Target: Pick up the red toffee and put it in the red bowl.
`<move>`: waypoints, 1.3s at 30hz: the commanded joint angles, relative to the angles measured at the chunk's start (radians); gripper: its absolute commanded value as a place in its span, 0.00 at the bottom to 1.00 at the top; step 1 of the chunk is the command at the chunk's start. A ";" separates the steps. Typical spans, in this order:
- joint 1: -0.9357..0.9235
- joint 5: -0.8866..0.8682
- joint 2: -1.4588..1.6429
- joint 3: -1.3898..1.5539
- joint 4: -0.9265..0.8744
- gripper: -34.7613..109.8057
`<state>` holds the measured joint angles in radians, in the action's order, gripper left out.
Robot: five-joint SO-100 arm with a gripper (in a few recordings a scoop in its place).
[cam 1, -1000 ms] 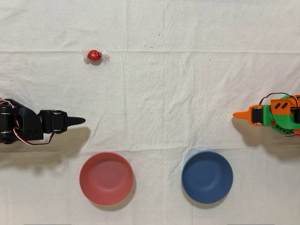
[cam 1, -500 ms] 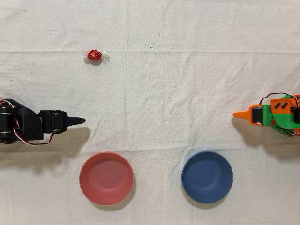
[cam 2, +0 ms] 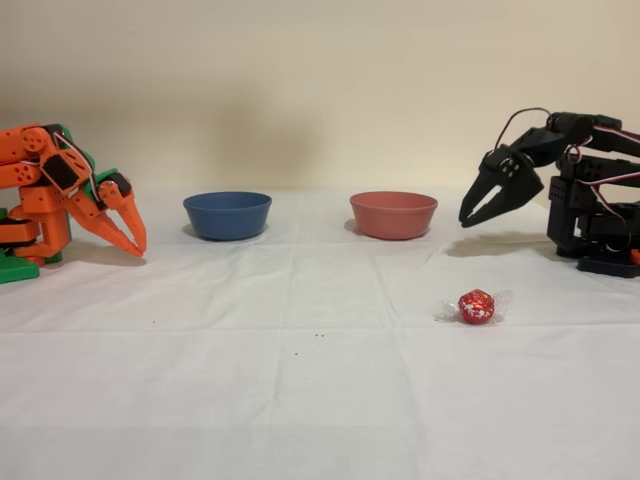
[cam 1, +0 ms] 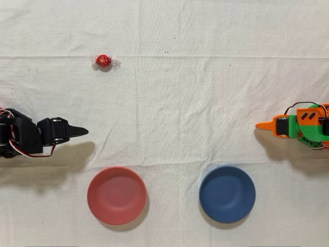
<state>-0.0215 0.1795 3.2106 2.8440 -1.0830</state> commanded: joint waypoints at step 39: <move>0.476 -0.477 -1.213 -1.401 -0.321 0.24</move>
<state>0.3835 -0.2991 2.0172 1.5202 -1.3760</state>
